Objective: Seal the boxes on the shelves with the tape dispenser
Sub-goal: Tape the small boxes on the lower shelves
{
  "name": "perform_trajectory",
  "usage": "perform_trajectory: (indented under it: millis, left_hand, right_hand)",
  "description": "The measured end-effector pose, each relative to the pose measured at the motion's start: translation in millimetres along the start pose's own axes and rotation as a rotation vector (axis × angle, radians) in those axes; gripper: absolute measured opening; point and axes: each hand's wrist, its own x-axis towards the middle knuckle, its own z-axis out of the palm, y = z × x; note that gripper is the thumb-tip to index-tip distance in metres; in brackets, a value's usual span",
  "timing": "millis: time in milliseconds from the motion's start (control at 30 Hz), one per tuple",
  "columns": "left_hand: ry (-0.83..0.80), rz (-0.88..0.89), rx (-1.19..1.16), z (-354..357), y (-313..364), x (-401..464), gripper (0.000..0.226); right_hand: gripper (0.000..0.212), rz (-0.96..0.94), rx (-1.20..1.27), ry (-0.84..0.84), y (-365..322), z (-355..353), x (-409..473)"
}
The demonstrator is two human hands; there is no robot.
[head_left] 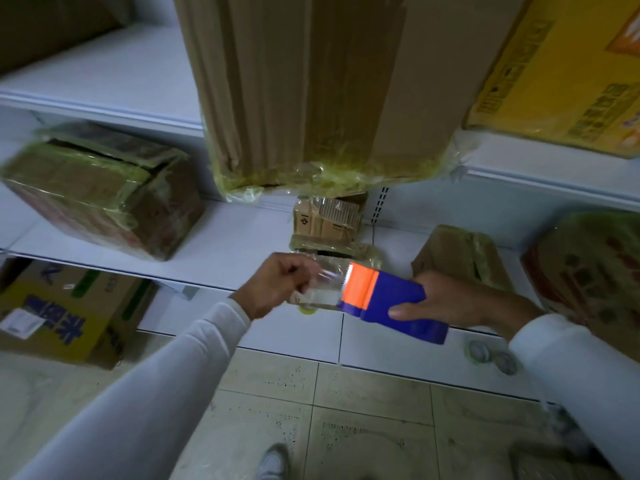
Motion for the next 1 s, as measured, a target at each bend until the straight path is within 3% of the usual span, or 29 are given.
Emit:
perform_trajectory:
  millis: [100,267,400,567,700,867,1000]
  left_hand:
    - [0.111,-0.033,0.004,-34.0,-8.0,6.1,0.015]
    - [0.250,-0.102,0.006,-40.6,-15.9,26.8,0.013]
    - [0.304,-0.126,-0.031,-51.3,-24.2,35.1,0.008]
    - [0.379,-0.117,-0.007,-63.0,-33.4,47.0,0.017]
    - [0.386,-0.109,-0.003,-70.2,-36.7,58.3,0.020]
    - [0.355,-0.169,0.023,-67.6,-48.9,65.4,0.020]
    - [0.365,-0.202,0.027,-64.0,-55.0,74.6,0.020]
  right_hand:
    - [0.052,0.034,0.022,0.032,12.6,-26.9,1.2]
    - [0.058,0.040,0.046,0.053,10.3,-47.5,29.0]
    - [0.081,0.026,-0.006,0.061,9.3,-57.9,48.1]
    - [0.077,0.001,-0.068,0.059,4.0,-59.9,72.1]
    - [0.051,0.009,-0.095,0.039,-4.6,-64.6,83.7]
    - [0.070,0.068,-0.139,0.043,-0.4,-61.1,94.4]
    - [0.066,0.106,-0.177,0.053,4.8,-53.0,102.3]
